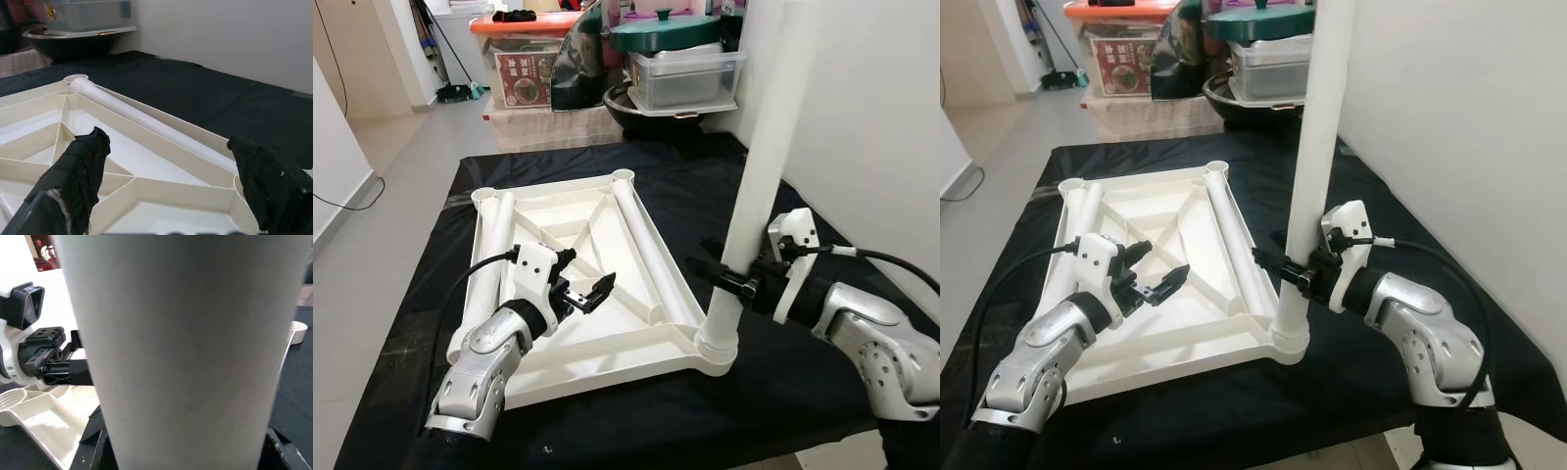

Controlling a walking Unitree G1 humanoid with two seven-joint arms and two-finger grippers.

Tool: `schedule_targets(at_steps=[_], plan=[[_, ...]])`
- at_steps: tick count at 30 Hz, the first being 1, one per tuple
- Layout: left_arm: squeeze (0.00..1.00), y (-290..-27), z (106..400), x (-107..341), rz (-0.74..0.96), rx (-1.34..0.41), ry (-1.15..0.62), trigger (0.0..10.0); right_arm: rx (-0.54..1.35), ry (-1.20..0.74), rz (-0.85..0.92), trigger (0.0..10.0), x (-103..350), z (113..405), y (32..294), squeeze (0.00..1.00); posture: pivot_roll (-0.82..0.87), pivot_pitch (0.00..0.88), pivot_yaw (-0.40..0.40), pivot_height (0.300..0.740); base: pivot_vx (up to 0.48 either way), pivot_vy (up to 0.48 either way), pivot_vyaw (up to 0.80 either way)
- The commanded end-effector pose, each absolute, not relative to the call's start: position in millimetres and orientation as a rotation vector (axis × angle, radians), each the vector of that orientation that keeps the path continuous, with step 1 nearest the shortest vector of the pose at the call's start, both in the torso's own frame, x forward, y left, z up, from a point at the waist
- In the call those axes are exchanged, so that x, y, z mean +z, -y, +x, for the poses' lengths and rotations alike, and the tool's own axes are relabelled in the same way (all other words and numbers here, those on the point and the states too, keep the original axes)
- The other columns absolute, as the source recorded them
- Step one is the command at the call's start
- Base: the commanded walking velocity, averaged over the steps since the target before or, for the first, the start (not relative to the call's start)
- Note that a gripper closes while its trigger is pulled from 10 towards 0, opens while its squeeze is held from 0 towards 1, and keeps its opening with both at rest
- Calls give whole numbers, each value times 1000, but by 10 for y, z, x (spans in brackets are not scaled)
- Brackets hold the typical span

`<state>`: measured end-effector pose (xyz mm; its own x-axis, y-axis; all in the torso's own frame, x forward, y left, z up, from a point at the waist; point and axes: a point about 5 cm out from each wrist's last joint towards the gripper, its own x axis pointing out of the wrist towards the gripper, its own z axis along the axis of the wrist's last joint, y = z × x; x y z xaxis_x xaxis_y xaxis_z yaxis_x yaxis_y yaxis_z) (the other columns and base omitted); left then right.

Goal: Building children table

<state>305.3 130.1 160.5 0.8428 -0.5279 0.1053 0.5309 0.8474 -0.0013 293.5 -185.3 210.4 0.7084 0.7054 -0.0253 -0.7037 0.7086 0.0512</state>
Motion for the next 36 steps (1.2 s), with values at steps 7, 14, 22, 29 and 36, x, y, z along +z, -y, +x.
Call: schedule_targets(at_steps=[7, 14, 22, 29, 36], plan=[[0, -1311, 3042, 1587, -21, -561, 96, 10000, 86, -240, 81, 0, 1706, 3160, 2183, 0, -142, 0, 5, 740, 0, 0, 0], [0, -1328, 3085, 1598, -12, -564, 95, 10000, -187, -250, 44, 0, 1607, 2970, 1983, 0, -148, 0, 7, 740, 0, 0, 0], [0, -1317, 3083, 1595, -7, -558, 101, 10000, -207, -318, 68, 10000, 1536, 2987, 1780, 0, -146, 0, 2, 740, 0, 0, 0], [0, -1317, 3085, 1603, -6, -559, 105, 10000, 131, -117, 328, 10000, 1924, 3037, 1627, 0, -161, 0, 14, 740, 0, 0, 0], [0, -1270, 3096, 1593, -6, -568, 103, 10000, 647, 10, 242, 10000, 2184, 2814, 1606, 0, -167, 0, 14, 740, 0, 0, 0]])
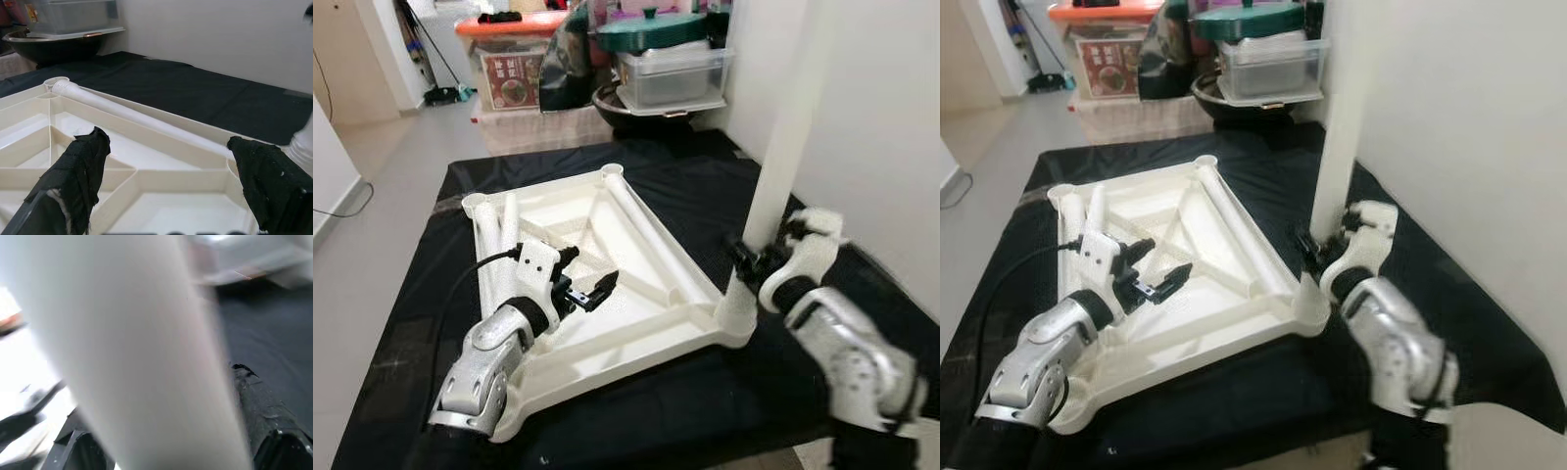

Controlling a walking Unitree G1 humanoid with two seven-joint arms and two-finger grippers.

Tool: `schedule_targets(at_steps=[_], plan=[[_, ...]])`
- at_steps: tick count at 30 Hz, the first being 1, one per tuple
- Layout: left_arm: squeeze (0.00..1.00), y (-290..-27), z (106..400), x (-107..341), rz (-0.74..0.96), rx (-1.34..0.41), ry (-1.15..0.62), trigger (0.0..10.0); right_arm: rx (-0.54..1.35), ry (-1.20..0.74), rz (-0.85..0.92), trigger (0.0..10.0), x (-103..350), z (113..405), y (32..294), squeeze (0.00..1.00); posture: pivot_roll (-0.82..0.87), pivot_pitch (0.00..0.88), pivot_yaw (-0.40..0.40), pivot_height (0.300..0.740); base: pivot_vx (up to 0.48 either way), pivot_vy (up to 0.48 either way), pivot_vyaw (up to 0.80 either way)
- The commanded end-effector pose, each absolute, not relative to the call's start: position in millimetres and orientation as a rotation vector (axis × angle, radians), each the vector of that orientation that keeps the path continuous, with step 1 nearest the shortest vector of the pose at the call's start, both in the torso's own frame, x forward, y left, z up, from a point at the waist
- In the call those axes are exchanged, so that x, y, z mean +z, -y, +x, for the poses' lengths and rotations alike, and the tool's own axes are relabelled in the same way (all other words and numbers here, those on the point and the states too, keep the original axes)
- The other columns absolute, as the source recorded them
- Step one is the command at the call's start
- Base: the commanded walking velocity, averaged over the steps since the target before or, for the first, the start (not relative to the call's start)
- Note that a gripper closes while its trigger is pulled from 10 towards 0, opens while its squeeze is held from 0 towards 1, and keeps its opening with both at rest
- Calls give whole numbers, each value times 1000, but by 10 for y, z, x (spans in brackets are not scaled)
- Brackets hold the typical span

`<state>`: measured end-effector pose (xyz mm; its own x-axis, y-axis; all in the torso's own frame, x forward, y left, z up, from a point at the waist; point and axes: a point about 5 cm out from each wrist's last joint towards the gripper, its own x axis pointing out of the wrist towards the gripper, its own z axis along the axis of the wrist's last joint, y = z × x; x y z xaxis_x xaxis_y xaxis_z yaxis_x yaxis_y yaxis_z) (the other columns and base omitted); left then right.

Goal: Building children table

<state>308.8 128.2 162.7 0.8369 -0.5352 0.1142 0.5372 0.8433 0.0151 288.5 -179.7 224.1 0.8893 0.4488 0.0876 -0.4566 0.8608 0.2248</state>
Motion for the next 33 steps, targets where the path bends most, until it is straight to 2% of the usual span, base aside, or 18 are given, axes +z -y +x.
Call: schedule_targets(at_steps=[1, 5, 6, 7, 9, 16, 18, 19, 21, 22, 24, 27, 28, 29, 31, 32, 33], plan=[[0, -1270, 3096, 1593, -6, -568, 103, 10000, 647, 10, 242, 10000, 2184, 2814, 1606, 0, -167, 0, 14, 740, 0, 0, 0], [0, -1264, 3098, 1593, -6, -569, 104, 10000, 694, -1, 227, 10000, 2171, 2780, 1588, 0, -167, 0, 14, 740, 0, 0, 0], [0, -1260, 3102, 1598, -7, -567, 106, 10000, 775, -26, 187, 10000, 2121, 2718, 1543, 0, -161, 0, 8, 740, 0, 0, 0], [0, -1260, 3102, 1598, -7, -567, 106, 10000, 775, -26, 187, 10000, 2121, 2718, 1543, 0, -161, 0, 8, 740, 0, 0, 0], [0, -1275, 3087, 1598, -8, -560, 108, 10000, 893, -84, 130, 0, 1982, 2659, 1440, 0, -145, 0, -4, 740, 0, 0, 0], [0, -1301, 3063, 1596, -7, -554, 108, 10000, 933, -128, 111, 0, 1884, 2669, 1436, 0, -140, 0, -5, 740, 0, 0, 0], [0, -1311, 3067, 1603, -4, -554, 106, 10000, 459, -233, 86, 0, 1679, 2983, 1693, 0, -148, 0, 1, 740, 0, 0, 0], [0, -1311, 3067, 1603, -4, -554, 106, 10000, 459, -233, 86, 0, 1679, 2983, 1693, 0, -148, 0, 1, 740, 0, 0, 0], [0, -1301, 3073, 1608, -4, -556, 107, 10000, 120, -279, 90, 0, 1583, 3082, 1903, 0, -150, 0, 4, 740, 0, 0, 0], [0, -1301, 3073, 1608, -4, -556, 107, 10000, 120, -279, 90, 0, 1583, 3082, 1903, 0, -150, 0, 4, 740, 0, 0, 0], [0, -1283, 3076, 1612, -6, -560, 109, 10000, -143, -289, 122, 0, 1533, 3014, 2038, 0, -142, 0, 3, 740, 0, 0, 0], [0, -1278, 3076, 1613, -7, -561, 110, 10000, -199, -280, 123, 0, 1530, 2972, 2053, 0, -142, 0, 3, 740, 0, 0, 0], [0, -1276, 3074, 1615, -8, -562, 110, 10000, -206, -270, 121, 0, 1545, 2922, 1986, 0, -139, 0, 2, 740, 0, 0, 0], [0, -1291, 3072, 1611, -8, -560, 108, 10000, -142, -258, 126, 7765, 1572, 2902, 1829, 0, -141, 0, 5, 740, 0, 0, 0], [0, -1291, 3072, 1611, -8, -560, 108, 10000, -142, -258, 126, 7765, 1572, 2902, 1829, 0, -141, 0, 5, 740, 0, 0, 0], [0, -1301, 3071, 1608, -7, -559, 106, 10000, -94, -253, 133, 10000, 1590, 2893, 1723, 0, -142, 0, 5, 740, 0, 0, 0], [0, -1307, 3072, 1606, -6, -558, 105, 10000, -4, -194, 180, 10000, 1689, 2911, 1622, 1000, -141, 0, 4, 740, 0, 0, 0]])
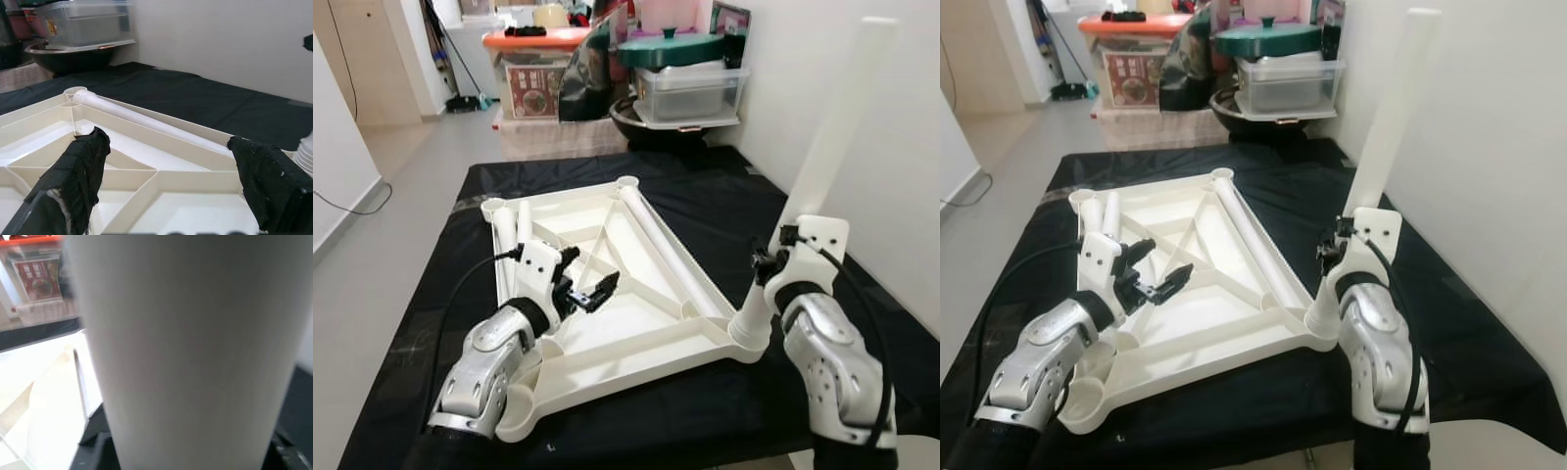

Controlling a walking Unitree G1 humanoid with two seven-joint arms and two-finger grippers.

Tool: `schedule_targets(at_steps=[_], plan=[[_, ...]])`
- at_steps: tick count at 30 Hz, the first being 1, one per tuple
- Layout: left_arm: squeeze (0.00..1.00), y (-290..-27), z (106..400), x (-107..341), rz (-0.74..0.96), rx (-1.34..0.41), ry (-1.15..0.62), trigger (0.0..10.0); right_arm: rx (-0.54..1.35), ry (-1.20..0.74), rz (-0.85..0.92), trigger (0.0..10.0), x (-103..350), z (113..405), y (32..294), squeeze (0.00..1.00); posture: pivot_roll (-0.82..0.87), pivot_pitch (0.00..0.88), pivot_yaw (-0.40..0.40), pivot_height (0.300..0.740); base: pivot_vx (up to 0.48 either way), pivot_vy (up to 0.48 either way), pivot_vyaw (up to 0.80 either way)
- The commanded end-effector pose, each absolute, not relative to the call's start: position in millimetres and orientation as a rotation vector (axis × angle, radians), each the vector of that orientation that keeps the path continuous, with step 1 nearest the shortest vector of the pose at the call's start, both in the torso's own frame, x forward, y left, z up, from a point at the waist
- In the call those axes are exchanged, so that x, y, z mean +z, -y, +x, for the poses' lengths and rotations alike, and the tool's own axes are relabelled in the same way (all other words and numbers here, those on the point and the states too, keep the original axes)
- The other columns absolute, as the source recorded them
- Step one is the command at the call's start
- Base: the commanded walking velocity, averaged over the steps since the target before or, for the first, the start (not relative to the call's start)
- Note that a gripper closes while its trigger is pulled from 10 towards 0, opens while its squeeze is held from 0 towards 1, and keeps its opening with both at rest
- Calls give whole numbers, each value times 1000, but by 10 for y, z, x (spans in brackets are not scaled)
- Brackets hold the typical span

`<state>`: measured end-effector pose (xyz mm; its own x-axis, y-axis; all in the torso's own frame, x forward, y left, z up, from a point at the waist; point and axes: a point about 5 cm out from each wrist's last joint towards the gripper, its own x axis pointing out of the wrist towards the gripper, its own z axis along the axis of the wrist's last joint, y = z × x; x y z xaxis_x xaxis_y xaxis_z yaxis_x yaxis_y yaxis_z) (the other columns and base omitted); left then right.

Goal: Building children table

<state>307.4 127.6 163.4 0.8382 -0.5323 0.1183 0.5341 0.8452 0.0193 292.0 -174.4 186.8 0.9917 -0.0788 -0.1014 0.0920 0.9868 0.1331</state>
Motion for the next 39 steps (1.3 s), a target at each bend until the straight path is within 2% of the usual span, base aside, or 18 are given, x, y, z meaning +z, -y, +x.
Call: schedule_targets(at_steps=[1, 3, 5, 15, 18, 19, 20, 23, 24, 25, 27, 29, 31, 33, 35, 37, 38, 39], plan=[[0, -1307, 3072, 1606, -6, -558, 105, 10000, -4, -194, 180, 10000, 1689, 2911, 1622, 1000, -141, 0, 4, 740, 0, 0, 0], [0, -1308, 3077, 1605, -7, -557, 104, 10000, 113, -118, 231, 10000, 1826, 2944, 1542, 1000, -142, 0, 1, 740, 0, 0, 0], [0, -1311, 3081, 1604, -9, -556, 105, 10000, 305, -64, 269, 10000, 1981, 2981, 1479, 0, -145, 0, 1, 740, 0, 0, 0], [0, -1321, 3089, 1603, -10, -555, 107, 10000, 872, -13, 201, 10000, 2163, 2677, 1466, 0, -142, 0, -7, 740, 0, 0, 0], [0, -1323, 3089, 1601, -9, -553, 107, 10000, 953, -48, 145, 10000, 2095, 2589, 1440, 0, -141, 0, -8, 740, 0, 0, 0], [0, -1322, 3085, 1597, -8, -551, 107, 10000, 992, -92, 107, 5529, 1995, 2542, 1414, 0, -141, 0, -8, 740, 0, 0, 0], [0, -1320, 3077, 1596, -8, -548, 108, 10000, 998, -129, 90, 3569, 1900, 2530, 1394, 0, -128, 0, -14, 740, 0, 0, 0], [0, -1319, 3071, 1595, -8, -547, 108, 10000, 989, -152, 80, 3020, 1836, 2534, 1383, 0, -128, 0, -14, 740, 0, 0, 0], [0, -1320, 3067, 1594, -7, -545, 107, 10000, 976, -163, 83, 941, 1799, 2543, 1378, 0, -128, 0, -14, 740, 0, 0, 0], [0, -1323, 3064, 1594, -7, -545, 106, 10000, 968, -169, 91, 0, 1781, 2553, 1385, 0, -126, 0, -11, 740, 0, 0, 0], [0, -1323, 3064, 1594, -7, -545, 106, 10000, 968, -169, 91, 0, 1781, 2553, 1385, 0, -126, 0, -11, 740, 0, 0, 0], [0, -1326, 3061, 1593, -4, -547, 104, 10000, 818, -186, 105, 0, 1714, 2679, 1455, 0, -132, 0, -3, 740, 0, 0, 0], [0, -1310, 3068, 1599, -1, -555, 104, 10000, 301, -263, 128, 0, 1523, 2988, 1760, 0, -133, 0, -2, 740, 0, 0, 0], [0, -1310, 3068, 1599, -1, -555, 104, 10000, 301, -263, 128, 0, 1523, 2988, 1760, 0, -133, 0, -2, 740, 0, 0, 0], [0, -1295, 3076, 1607, -1, -559, 106, 10000, -110, -335, 151, 0, 1373, 3032, 2050, 0, -132, 0, 3, 740, 0, 0, 0], [0, -1301, 3074, 1614, 1, -561, 109, 10000, -223, -359, 148, 0, 1323, 2924, 2092, 0, -124, 0, 2, 740, 0, 0, 0], [0, -1310, 3071, 1614, 2, -561, 109, 10000, -211, -346, 136, 1451, 1346, 2892, 2043, 0, -124, 0, 2, 740, 0, 0, 0], [0, -1310, 3071, 1614, 2, -561, 109, 10000, -211, -346, 136, 1451, 1346, 2892, 2043, 0, -124, 0, 2, 740, 0, 0, 0]])
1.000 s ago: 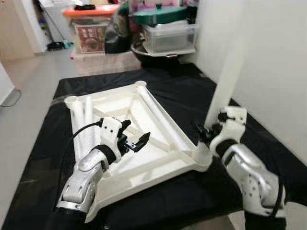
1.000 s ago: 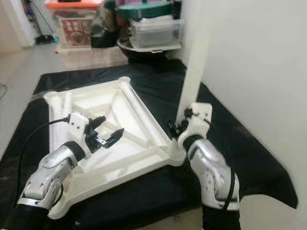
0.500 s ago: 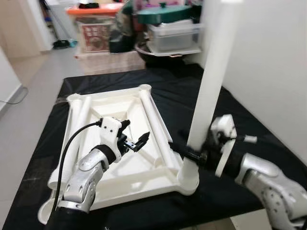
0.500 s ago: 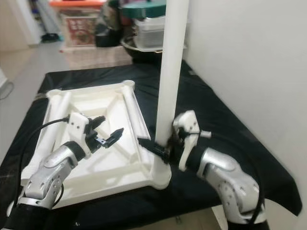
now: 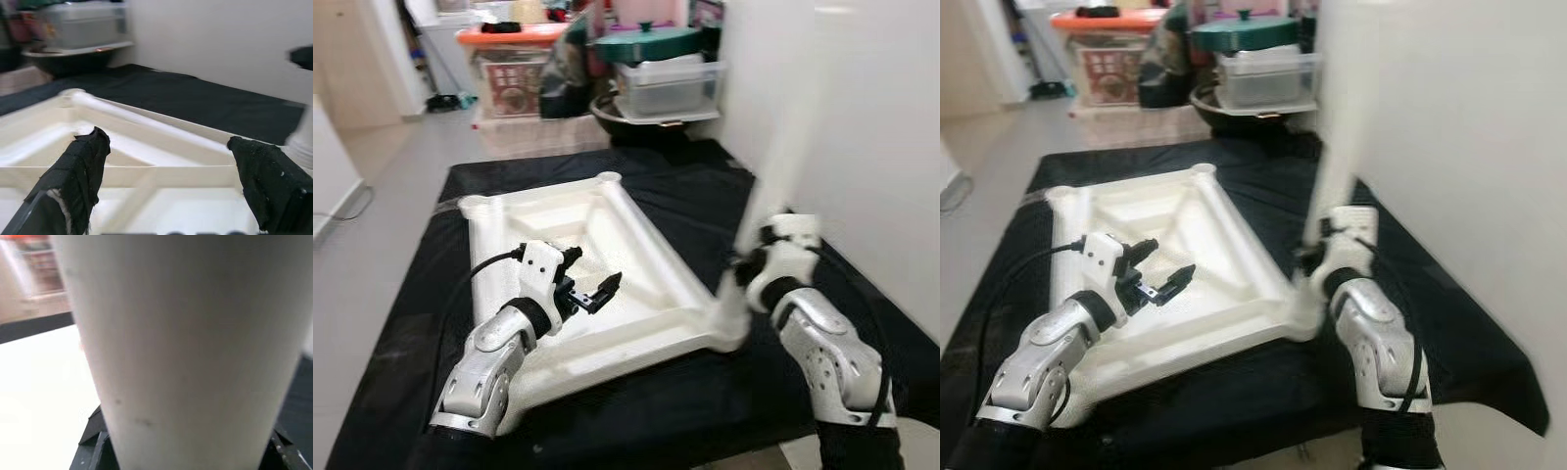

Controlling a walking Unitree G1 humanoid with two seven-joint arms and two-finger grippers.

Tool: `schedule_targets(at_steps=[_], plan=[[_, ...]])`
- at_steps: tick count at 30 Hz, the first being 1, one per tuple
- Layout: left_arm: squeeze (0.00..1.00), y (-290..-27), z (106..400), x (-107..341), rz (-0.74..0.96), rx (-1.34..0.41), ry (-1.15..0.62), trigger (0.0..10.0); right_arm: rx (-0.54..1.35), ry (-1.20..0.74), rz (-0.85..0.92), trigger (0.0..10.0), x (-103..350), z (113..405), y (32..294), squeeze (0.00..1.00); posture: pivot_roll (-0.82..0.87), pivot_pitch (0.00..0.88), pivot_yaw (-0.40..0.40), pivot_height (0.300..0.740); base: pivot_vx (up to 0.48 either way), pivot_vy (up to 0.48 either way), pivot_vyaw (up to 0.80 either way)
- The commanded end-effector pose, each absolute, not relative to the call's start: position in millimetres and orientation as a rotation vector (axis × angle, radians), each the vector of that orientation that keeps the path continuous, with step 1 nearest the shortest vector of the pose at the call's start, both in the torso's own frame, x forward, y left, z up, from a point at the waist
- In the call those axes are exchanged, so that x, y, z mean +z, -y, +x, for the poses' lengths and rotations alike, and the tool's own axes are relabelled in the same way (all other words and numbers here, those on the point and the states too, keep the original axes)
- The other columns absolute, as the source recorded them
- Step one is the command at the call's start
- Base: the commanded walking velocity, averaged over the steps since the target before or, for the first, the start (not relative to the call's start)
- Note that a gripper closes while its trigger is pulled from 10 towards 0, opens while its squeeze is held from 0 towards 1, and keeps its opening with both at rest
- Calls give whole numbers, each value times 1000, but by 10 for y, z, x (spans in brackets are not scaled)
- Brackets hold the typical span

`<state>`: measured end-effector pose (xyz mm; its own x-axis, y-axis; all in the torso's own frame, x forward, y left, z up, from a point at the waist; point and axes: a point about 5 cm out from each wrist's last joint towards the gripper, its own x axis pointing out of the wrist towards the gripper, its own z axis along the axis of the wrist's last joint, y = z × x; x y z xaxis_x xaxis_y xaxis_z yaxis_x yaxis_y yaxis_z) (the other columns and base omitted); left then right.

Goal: Building children table

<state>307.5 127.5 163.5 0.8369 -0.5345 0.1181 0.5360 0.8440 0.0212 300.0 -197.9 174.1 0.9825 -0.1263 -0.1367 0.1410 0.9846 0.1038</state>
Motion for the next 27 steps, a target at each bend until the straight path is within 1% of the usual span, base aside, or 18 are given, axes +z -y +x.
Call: schedule_targets(at_steps=[1, 2, 5, 6, 7, 8, 10, 11, 12, 15, 17, 18, 20, 23, 24, 25, 26, 27], plan=[[0, -1310, 3071, 1614, 2, -561, 109, 10000, -211, -346, 136, 1451, 1346, 2892, 2043, 0, -124, 0, 2, 740, 0, 0, 0], [0, -1321, 3069, 1611, 3, -560, 107, 10000, -148, -317, 98, 10000, 1401, 2880, 1939, 0, -126, 0, 5, 740, 0, 0, 0], [0, -1333, 3065, 1598, 5, -561, 103, 10000, 19, -277, 93, 10000, 1491, 2876, 1703, 0, -136, 0, 11, 740, 0, 0, 0], [0, -1331, 3066, 1593, 6, -562, 101, 10000, 93, -244, 110, 10000, 1543, 2880, 1618, 384, -137, 0, 10, 740, 0, 0, 0], [0, -1331, 3066, 1593, 6, -562, 101, 10000, 93, -244, 110, 10000, 1543, 2880, 1618, 384, -137, 0, 10, 740, 0, 0, 0], [0, -1322, 3077, 1599, 5, -563, 103, 10000, 194, -210, 136, 10000, 1611, 2891, 1546, 1000, -134, 0, 7, 740, 0, 0, 0], [0, -1317, 3086, 1607, 4, -564, 106, 10000, 265, -182, 162, 10000, 1673, 2906, 1485, 1000, -134, 0, 7, 740, 0, 0, 0], [0, -1314, 3092, 1613, 3, -564, 108, 10000, 321, -165, 179, 10000, 1723, 2915, 1450, 718, -135, 0, 5, 740, 0, 0, 0], [0, -1316, 3094, 1616, 2, -563, 109, 10000, 418, -141, 188, 10000, 1794, 2899, 1423, 0, -137, 0, 4, 740, 0, 0, 0], [0, -1318, 3093, 1616, 2, -563, 110, 10000, 467, -128, 192, 10000, 1839, 2884, 1407, 0, -137, 0, 4, 740, 0, 0, 0], [0, -1329, 3089, 1602, 3, -561, 106, 10000, 721, -77, 178, 10000, 1977, 2712, 1395, 0, -138, 0, -1, 740, 0, 0, 0], [0, -1329, 3089, 1602, 3, -561, 106, 10000, 721, -77, 178, 10000, 1977, 2712, 1395, 0, -138, 0, -1, 740, 0, 0, 0], [0, -1331, 3085, 1594, 2, -558, 104, 10000, 946, -79, 131, 10000, 2001, 2515, 1373, 0, -133, 0, -8, 740, 0, 0, 0], [0, -1330, 3084, 1594, 2, -557, 104, 10000, 1004, -90, 115, 10000, 1989, 2459, 1362, 0, -133, 0, -8, 740, 0, 0, 0], [0, -1330, 3082, 1594, 1, -555, 104, 10000, 1042, -103, 103, 7882, 1958, 2428, 1341, 0, -131, 0, -10, 740, 0, 0, 0], [0, -1330, 3082, 1594, 1, -555, 104, 10000, 1042, -103, 103, 7882, 1958, 2428, 1341, 0, -131, 0, -10, 740, 0, 0, 0], [0, -1325, 3077, 1588, 1, -552, 104, 10000, 1036, -129, 89, 2392, 1875, 2459, 1321, 0, -129, 0, -12, 740, 0, 0, 0], [0, -1325, 3077, 1588, 1, -552, 104, 10000, 1036, -129, 89, 2392, 1875, 2459, 1321, 0, -129, 0, -12, 740, 0, 0, 0]])
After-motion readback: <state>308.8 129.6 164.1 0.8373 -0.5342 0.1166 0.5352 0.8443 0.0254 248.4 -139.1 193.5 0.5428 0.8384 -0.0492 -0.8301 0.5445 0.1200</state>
